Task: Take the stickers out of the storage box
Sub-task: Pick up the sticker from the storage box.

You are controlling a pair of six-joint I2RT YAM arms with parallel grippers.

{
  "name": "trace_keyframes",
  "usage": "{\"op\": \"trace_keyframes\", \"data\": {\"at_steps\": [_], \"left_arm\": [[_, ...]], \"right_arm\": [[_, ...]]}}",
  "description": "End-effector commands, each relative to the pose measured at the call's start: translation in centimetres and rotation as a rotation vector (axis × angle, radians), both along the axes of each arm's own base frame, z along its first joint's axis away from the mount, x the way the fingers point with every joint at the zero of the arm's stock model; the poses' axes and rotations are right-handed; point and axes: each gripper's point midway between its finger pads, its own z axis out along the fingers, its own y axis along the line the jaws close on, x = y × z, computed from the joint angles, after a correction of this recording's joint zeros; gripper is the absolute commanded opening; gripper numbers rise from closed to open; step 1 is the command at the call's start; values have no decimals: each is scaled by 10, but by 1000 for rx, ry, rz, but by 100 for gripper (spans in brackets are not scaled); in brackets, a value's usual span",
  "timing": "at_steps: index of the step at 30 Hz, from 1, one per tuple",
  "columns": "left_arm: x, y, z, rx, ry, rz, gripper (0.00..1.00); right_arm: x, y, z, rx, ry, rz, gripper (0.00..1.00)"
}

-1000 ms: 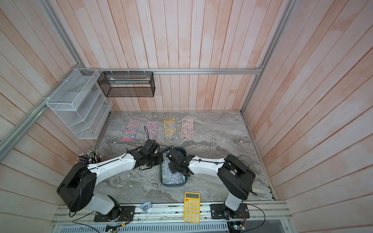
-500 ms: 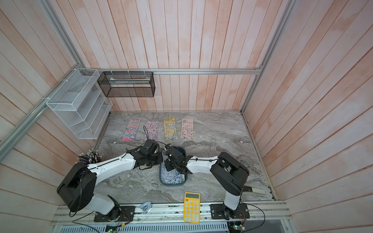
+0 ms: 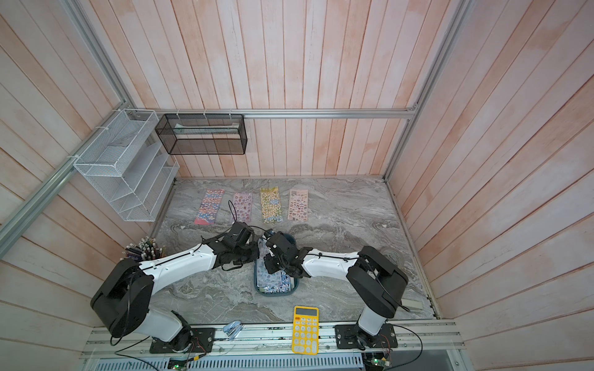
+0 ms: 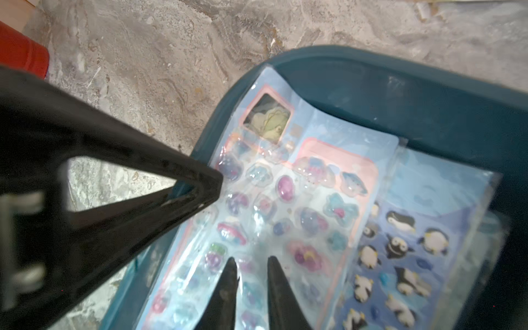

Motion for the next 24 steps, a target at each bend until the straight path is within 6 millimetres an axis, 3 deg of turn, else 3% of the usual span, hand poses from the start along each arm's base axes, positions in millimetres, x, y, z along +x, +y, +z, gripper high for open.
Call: {"op": "trace_keyframes", "data": {"at_steps": [1, 11, 17, 24], "left_arm": [[2, -3, 2, 0, -2, 13, 0], [1, -3, 1, -1, 0, 12, 0], [1, -3, 0, -9, 5, 19, 0], [1, -8, -1, -27, 8, 14, 0]], "right_arm": [[1, -19, 8, -96, -17, -31, 24], [-12, -39, -30, -179, 69, -68, 35], [-26, -23, -48, -85, 160, -23, 46], [-40, -12, -49, 118, 277, 9, 43]]}}
